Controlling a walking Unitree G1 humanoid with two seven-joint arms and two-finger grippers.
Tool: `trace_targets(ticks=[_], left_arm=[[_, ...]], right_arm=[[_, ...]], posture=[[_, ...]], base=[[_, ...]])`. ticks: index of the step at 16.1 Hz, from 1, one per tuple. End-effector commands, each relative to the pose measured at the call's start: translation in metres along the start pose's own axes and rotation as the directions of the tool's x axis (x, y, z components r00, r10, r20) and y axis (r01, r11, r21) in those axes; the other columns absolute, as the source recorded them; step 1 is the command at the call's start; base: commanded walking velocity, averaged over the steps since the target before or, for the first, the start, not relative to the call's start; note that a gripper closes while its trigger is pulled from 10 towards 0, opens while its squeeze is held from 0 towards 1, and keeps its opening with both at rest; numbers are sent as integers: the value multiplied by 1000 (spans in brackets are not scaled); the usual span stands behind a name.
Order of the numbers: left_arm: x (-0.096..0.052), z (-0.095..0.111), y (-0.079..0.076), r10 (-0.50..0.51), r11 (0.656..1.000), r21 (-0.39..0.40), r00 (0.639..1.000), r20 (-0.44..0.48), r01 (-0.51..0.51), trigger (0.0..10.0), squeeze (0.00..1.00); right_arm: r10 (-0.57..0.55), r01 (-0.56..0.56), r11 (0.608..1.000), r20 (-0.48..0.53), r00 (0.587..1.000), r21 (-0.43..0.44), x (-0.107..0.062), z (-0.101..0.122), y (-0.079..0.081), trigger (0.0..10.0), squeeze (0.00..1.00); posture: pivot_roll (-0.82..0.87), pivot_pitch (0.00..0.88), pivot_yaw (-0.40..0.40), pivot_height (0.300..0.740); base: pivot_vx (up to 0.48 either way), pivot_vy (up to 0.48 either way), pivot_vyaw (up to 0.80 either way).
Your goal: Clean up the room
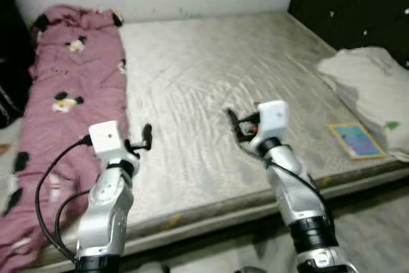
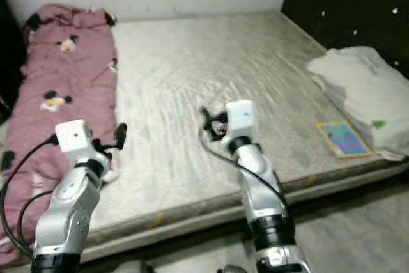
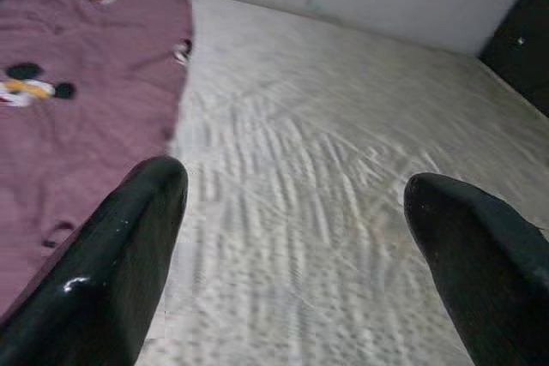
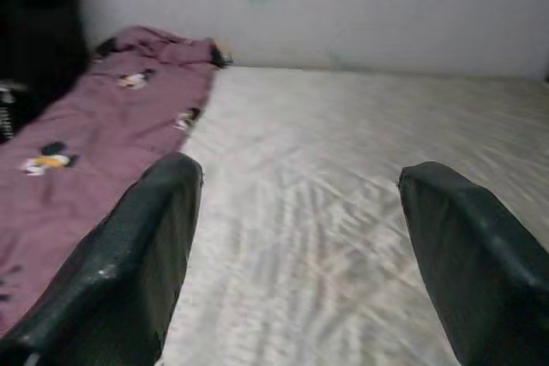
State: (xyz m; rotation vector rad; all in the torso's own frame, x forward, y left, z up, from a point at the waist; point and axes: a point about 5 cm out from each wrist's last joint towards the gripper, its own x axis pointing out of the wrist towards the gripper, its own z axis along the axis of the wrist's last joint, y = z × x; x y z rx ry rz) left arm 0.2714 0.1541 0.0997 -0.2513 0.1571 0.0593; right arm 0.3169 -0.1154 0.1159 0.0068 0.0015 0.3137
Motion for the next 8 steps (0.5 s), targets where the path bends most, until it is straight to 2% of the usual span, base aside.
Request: trace_targets(ticks=[1,5,7,8], left_arm=[[0,0,-8,-21,1000,-6,1000,1,21,10000,0],[0,0,-7,-13,1000,-13,1000,-1,13,10000,0],[0,0,-7,-10,1000,-14,1000,-1,10,10000,0],[0,0,-7,-10,1000,-13,1000,-1,10,10000,0]], right_arm=[[-30,30,999,-12,999,-12,-3,-1,-11,10000,0],[-24,24,1000,-16,1000,-12,-3,-2,-10,10000,0],[-6,5,999,-10,1000,-43,-2,-1,-9,10000,0],[-3,3,999,-4,1000,-41,-2,0,-8,10000,0]], posture=[[0,0,-14,740],[1,0,-16,740],[1,0,-16,740],[2,0,-15,740]], base=[[0,480,0],[0,480,0],[0,480,0],[0,480,400]])
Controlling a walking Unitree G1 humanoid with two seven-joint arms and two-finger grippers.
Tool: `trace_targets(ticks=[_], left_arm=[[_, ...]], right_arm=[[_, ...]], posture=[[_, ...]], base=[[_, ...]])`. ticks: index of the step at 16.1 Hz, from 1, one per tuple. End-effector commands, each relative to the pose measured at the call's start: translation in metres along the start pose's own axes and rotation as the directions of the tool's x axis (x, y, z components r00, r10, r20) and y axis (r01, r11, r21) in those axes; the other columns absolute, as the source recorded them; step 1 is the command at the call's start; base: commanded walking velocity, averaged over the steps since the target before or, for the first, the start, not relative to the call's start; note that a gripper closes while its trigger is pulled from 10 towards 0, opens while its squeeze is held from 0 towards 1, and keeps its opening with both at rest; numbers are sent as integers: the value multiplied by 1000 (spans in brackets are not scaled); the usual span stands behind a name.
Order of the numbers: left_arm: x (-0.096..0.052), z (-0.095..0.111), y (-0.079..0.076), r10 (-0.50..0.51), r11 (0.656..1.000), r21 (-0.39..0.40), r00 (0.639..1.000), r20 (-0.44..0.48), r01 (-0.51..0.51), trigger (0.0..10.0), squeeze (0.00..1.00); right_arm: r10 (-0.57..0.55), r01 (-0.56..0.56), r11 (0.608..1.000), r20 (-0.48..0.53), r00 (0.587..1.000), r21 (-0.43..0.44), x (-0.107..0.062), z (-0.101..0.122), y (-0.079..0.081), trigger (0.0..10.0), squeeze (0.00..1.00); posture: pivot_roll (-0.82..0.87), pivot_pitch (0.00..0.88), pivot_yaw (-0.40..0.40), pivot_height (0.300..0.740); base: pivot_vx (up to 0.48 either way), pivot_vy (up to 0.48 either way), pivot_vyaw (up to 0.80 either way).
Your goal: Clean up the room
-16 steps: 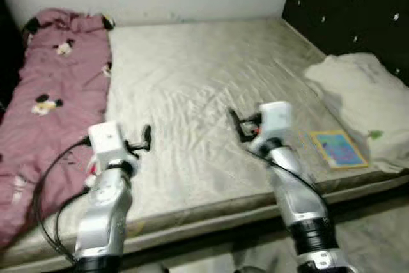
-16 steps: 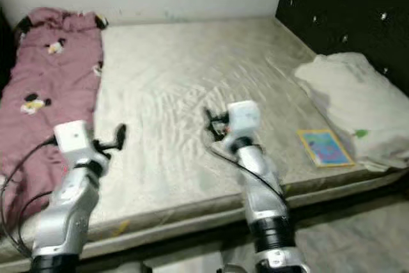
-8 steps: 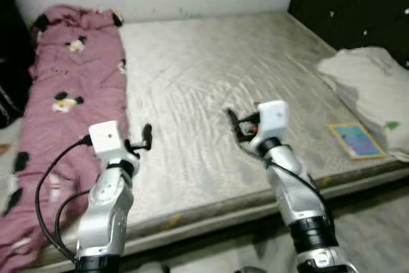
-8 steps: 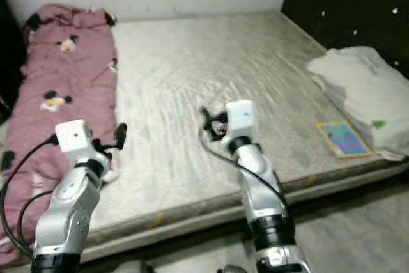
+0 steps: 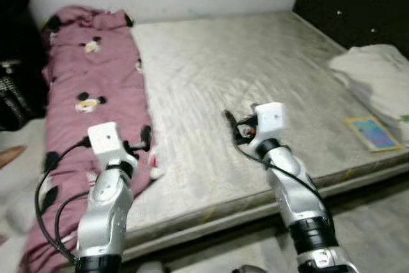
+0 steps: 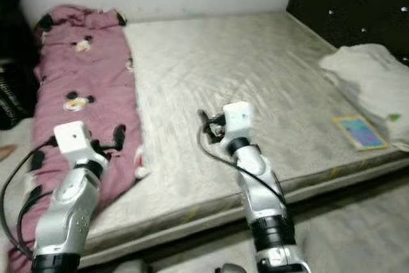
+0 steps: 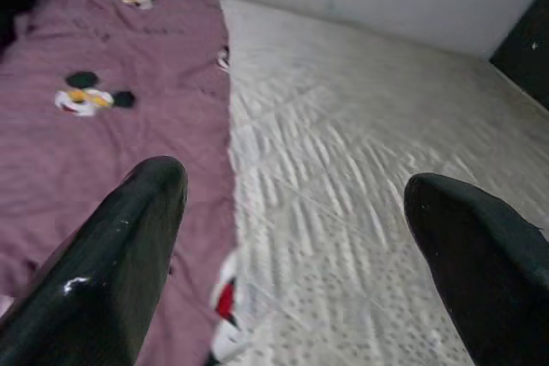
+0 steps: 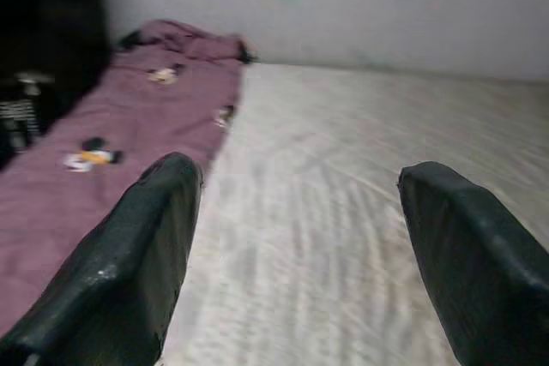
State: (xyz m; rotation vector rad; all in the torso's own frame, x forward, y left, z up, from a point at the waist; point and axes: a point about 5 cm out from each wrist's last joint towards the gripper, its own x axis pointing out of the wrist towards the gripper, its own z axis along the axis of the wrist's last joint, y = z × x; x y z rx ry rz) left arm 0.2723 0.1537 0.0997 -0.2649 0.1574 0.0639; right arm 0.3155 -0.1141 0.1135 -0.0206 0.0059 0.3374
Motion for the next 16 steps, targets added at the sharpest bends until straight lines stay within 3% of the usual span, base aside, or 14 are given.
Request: trace_targets(ticks=[1,10,16], left_arm=[[-1,0,-6,-13,1000,1,1000,-1,13,10000,0],[0,-1,-4,3,1000,3,1000,-2,-3,10000,0],[7,8,-2,12,1000,14,1000,29,-13,10000,0]], right_arm=[[-23,24,999,7,1000,-21,-1,3,-10,10000,0],[-23,23,1000,12,1000,-14,0,3,-8,10000,0],[-17,17,1000,31,999,0,14,12,-4,10000,0]], posture=[[2,0,-15,740],[5,0,-17,740],[11,0,-21,740]], base=[[0,480,800],[0,476,60],[0,0,0]])
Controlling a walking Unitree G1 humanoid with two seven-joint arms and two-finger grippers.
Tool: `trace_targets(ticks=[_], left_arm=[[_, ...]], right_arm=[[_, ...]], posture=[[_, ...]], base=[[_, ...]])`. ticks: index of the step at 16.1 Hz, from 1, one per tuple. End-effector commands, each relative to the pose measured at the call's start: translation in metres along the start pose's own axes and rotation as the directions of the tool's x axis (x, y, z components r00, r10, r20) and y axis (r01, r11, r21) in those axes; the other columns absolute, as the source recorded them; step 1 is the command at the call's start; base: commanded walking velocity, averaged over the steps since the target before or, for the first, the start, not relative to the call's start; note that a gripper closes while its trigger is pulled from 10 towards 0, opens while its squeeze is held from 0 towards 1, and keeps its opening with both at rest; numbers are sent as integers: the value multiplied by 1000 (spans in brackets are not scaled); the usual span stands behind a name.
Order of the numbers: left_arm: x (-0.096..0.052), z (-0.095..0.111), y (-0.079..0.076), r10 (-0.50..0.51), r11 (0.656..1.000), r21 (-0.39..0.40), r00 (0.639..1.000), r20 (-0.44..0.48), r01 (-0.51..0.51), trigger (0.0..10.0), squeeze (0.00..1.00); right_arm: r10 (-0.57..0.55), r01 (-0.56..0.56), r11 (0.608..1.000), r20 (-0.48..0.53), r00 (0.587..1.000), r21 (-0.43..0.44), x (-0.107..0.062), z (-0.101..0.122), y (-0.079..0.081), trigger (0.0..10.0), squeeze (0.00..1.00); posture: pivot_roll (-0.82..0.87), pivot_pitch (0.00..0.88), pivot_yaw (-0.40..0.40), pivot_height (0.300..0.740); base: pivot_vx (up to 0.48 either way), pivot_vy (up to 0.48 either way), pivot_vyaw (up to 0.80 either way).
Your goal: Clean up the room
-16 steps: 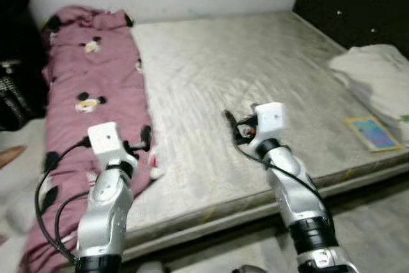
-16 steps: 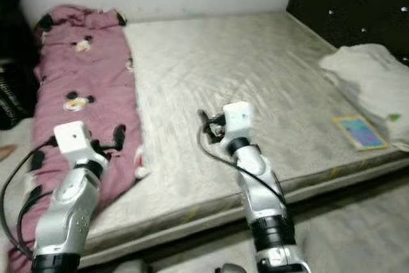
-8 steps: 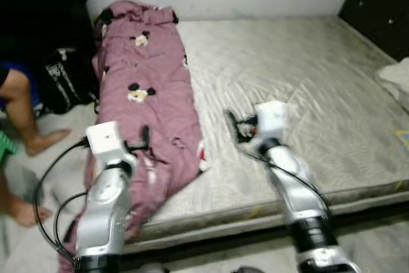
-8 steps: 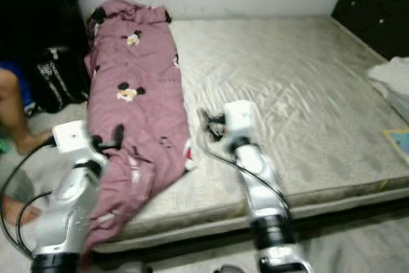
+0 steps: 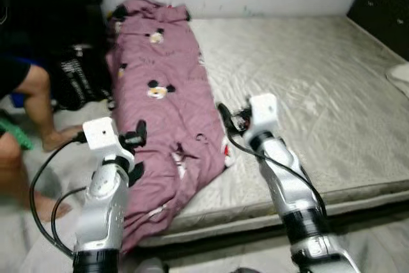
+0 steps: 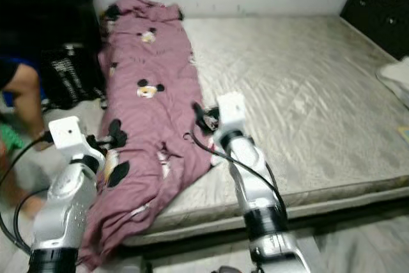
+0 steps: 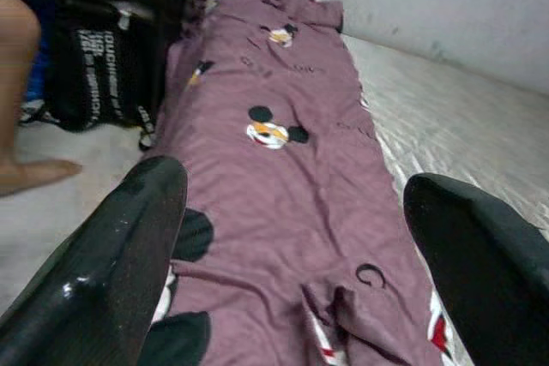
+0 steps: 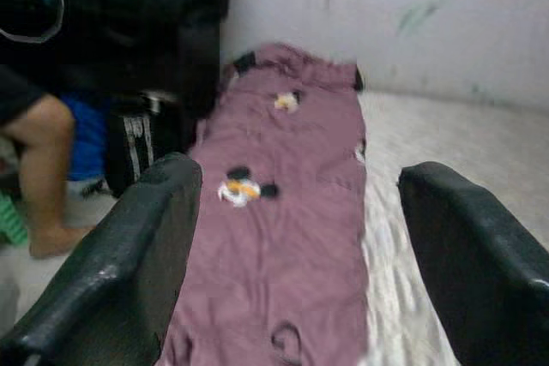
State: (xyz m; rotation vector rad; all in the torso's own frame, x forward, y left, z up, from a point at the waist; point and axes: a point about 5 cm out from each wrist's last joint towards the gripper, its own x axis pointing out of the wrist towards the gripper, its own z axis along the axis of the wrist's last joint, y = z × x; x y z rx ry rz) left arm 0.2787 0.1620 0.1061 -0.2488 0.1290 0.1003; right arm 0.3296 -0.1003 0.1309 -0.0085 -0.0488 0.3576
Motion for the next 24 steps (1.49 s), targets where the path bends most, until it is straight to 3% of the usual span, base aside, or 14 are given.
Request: trace_targets(ticks=[1,4,8,9,10,14,16,20,24], left_arm=[[2,1,-7,-7,1000,-14,1000,6,7,10000,0],[-2,-2,-5,12,999,-33,1000,5,-12,10000,0],[-12,2,8,47,998,47,996,71,-51,10000,0],[-21,11,29,58,989,123,985,160,-78,10000,0],[-26,15,40,82,979,169,978,192,-115,10000,0],[-54,5,72,171,921,323,971,168,-218,10000,0],[-70,1,83,197,912,332,967,162,-242,10000,0],[-64,-4,74,162,919,337,976,149,-204,10000,0],[-61,-1,69,147,915,354,977,154,-193,10000,0]], right_arm=[[-63,63,998,-30,998,8,-5,-7,-16,10000,0],[-66,66,998,-37,997,14,-13,-12,-15,10000,0],[-125,126,992,-39,991,21,-23,-16,-20,10000,0],[-197,197,980,-5,980,22,-31,-13,-28,10000,0],[-224,224,974,11,974,15,-35,-11,-32,10000,0],[-324,324,945,13,946,-36,-56,-14,-43,10000,0],[-389,388,920,2,921,-44,-67,-16,-55,10000,0],[-404,403,914,-11,915,-50,-75,-19,-55,10000,0],[-390,388,920,-28,921,-46,-76,-20,-52,10000,0]], posture=[[11,0,-22,740],[8,0,-24,740],[18,22,-27,740],[18,28,-24,740],[18,31,-23,740],[17,38,-13,740],[15,39,-7,740],[5,38,-5,740],[4,47,-2,740]], base=[[0,0,0],[0,0,0],[0,0,0],[0,0,0],[0,0,0],[0,0,0],[0,0,0],[0,0,0],[0,0,-648]])
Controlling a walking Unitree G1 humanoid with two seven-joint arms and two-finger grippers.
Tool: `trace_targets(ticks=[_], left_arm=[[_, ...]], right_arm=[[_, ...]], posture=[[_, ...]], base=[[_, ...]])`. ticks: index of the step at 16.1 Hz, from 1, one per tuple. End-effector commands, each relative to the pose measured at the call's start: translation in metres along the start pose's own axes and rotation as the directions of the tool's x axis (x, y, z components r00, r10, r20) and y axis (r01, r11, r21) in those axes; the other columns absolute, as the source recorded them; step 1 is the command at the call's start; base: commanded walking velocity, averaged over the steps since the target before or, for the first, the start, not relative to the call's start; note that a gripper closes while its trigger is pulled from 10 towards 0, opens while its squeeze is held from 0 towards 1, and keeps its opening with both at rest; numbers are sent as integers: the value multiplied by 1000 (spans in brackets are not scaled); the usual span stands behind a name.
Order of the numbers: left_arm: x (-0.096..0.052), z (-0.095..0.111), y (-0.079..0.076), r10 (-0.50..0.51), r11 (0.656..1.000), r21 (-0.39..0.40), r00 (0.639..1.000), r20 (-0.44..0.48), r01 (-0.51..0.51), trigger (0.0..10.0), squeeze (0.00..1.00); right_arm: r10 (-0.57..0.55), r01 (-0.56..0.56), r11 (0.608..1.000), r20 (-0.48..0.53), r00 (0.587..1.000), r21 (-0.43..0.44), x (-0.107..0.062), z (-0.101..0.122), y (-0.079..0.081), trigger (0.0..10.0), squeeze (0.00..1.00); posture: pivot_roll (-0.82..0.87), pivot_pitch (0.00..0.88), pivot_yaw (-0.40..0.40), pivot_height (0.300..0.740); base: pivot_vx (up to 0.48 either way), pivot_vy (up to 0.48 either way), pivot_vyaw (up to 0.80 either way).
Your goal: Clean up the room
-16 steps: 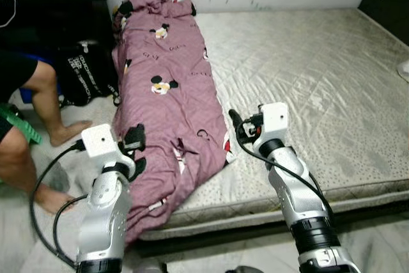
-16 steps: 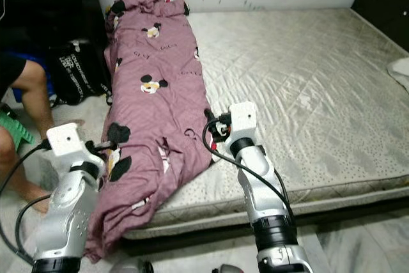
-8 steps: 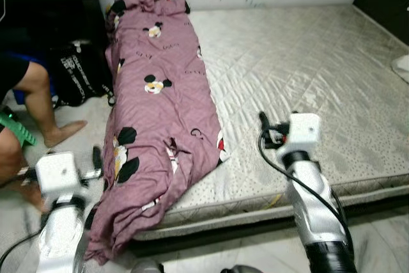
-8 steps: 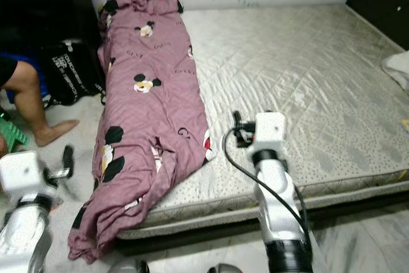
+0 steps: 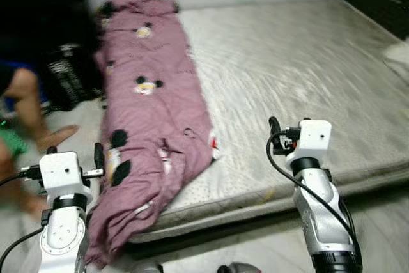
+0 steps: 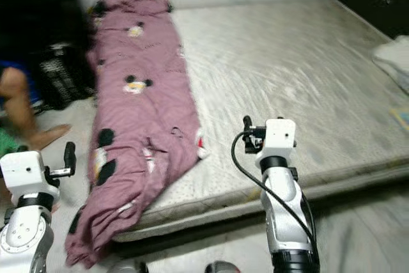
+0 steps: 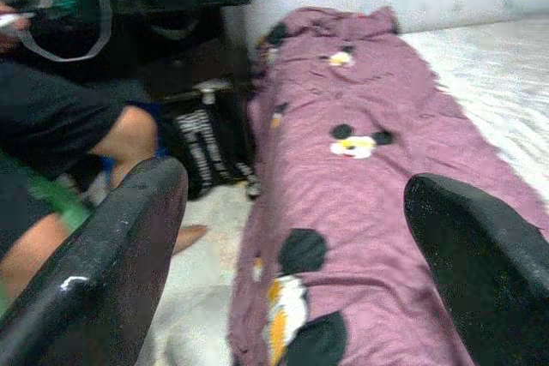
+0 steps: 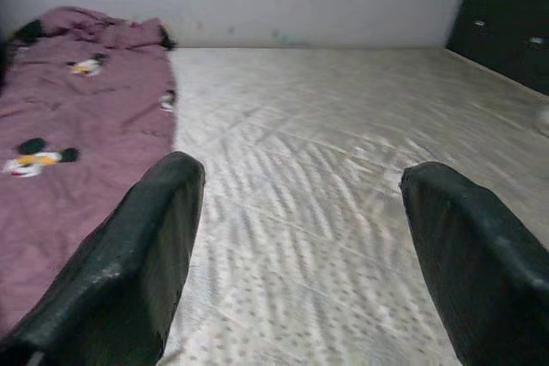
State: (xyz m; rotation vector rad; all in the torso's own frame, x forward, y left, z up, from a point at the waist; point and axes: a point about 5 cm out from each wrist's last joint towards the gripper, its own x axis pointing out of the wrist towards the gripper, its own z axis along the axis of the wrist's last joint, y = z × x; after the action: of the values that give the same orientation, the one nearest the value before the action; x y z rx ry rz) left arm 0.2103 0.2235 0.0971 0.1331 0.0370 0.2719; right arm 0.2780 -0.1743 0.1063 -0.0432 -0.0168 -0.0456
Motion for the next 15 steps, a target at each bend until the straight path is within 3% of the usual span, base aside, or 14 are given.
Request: trace_targets(ticks=[1,3,5,7,12,15], left_arm=[[0,0,-1,-12,1000,14,1000,-3,12,10000,0],[0,-1,-1,-11,1000,14,1000,-8,11,10000,0],[0,0,-2,-9,1000,13,1000,-8,9,10000,0],[0,0,-2,-9,1000,11,1000,-8,9,10000,0],[6,0,-5,17,1000,-9,1000,-19,-18,10000,0],[6,0,-5,21,1000,-13,999,-24,-21,10000,0]], right_arm=[[5,-5,1000,4,1000,1,-1,2,-1,10000,0],[37,-37,999,3,999,2,-1,3,3,10000,0],[56,-57,997,-6,998,-52,-1,2,7,10000,0],[48,-49,998,-7,999,-30,-1,2,6,10000,0],[67,-67,998,-4,998,-11,0,4,8,10000,0],[79,-79,997,-3,997,-7,0,4,9,10000,0]], posture=[[4,46,-2,740],[5,47,-4,740],[7,50,-5,740],[9,61,-7,740],[8,62,-11,740],[6,71,-13,711]], base=[[0,0,0],[0,0,0],[0,0,800],[0,0,694],[0,0,0],[0,0,0]])
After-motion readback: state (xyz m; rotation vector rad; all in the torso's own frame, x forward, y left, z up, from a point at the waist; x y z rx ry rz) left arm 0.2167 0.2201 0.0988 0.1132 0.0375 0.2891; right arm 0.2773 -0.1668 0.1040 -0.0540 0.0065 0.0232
